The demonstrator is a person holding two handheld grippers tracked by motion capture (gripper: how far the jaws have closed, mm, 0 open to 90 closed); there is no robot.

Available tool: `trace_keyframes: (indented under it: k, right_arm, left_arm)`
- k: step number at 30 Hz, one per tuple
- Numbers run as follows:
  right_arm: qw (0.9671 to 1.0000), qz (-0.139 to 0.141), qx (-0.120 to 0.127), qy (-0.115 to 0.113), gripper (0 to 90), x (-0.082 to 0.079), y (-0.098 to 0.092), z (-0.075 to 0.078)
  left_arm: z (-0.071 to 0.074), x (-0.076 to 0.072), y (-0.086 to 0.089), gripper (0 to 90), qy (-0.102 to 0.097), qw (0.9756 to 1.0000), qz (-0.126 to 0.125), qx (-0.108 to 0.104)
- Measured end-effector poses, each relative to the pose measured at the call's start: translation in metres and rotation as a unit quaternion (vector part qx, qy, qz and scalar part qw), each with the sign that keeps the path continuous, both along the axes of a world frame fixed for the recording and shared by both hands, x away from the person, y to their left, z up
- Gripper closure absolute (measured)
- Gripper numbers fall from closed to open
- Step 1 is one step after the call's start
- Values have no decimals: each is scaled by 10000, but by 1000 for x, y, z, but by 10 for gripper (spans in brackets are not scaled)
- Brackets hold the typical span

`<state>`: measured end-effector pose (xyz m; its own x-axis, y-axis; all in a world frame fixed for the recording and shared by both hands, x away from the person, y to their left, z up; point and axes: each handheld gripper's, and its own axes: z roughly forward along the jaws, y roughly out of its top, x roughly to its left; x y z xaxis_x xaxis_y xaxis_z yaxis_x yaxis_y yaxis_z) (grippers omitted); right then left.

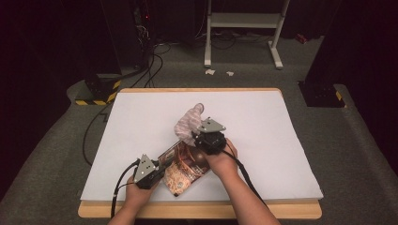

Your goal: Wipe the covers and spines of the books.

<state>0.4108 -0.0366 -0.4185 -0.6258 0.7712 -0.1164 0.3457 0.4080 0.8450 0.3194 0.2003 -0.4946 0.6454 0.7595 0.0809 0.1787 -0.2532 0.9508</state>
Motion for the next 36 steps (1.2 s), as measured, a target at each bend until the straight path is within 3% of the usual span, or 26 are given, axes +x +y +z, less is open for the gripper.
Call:
trace_keyframes:
  k: [9,13,16,20,27,36]
  right_arm:
    - [9971,-722,-177,138,645,49,-27,-11]
    - [9952,-943,-215,170,645,59,-34,-12]
    - [9951,-944,-225,164,646,60,-36,-12]
    - [9964,-801,-241,126,645,50,-29,-8]
    - [9996,-222,-144,-107,645,16,-8,2]
    - [9977,550,-67,-388,644,-36,25,10]
  left_arm:
    - [0,0,0,835,4,10000,4,-1]
    - [0,0,0,835,-5,10000,-2,-5]
    - [1,0,-1,835,-23,10000,-1,36]
    - [1,0,-1,835,-11,10000,7,24]
    - [2,0,-1,835,-24,10000,12,2]
    - [2,0,-1,835,-11,10000,38,8]
